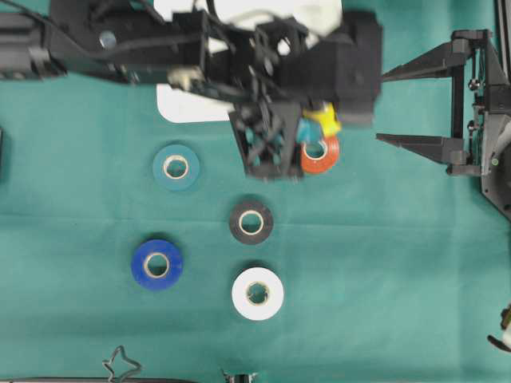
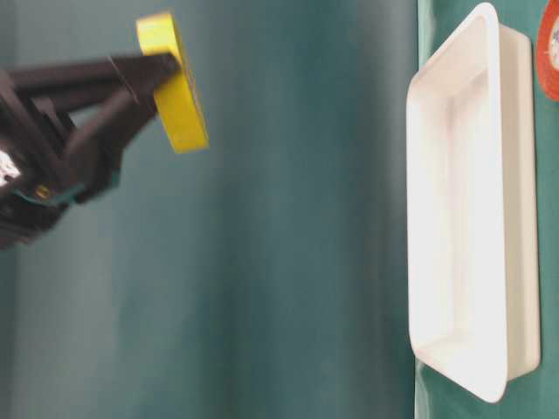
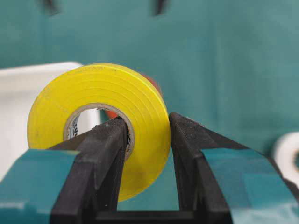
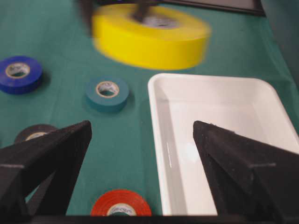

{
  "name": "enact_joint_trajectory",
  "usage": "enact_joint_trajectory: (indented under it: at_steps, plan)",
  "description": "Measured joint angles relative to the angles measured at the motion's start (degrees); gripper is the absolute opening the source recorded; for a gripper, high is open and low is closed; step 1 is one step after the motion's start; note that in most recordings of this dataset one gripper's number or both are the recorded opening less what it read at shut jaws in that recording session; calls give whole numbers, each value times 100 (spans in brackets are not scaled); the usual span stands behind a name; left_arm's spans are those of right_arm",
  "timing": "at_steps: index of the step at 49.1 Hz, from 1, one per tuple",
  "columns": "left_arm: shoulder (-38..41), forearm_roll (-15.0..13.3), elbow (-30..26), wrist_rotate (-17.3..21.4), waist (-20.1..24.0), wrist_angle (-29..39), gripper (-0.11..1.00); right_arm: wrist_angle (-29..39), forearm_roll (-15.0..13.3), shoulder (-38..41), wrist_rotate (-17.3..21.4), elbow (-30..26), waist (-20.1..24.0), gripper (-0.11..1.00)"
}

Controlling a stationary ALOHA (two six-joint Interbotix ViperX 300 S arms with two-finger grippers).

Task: Pick up the tape from a random location and place it into the white case.
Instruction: 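Lift the yellow roll and carry it toward the white tray, then lower the yellow roll into the tray and open the left gripper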

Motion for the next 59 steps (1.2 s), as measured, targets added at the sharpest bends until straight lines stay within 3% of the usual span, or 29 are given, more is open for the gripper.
enact_joint_trajectory:
  at_steps: [12, 28, 44, 59]
  plan:
    - [-193, 0, 325, 0, 712, -79, 24, 18, 0, 0, 0, 0, 0, 91]
    - [-237, 9, 501, 9, 1318, -88, 24, 123, 0, 0, 0, 0, 0, 91]
    - [-281, 9, 571, 9, 1354, -88, 24, 141, 0, 0, -9, 0, 0, 91]
    - [-615, 0, 1178, 9, 1389, -360, 24, 185, -9, -9, -9, 0, 0, 91]
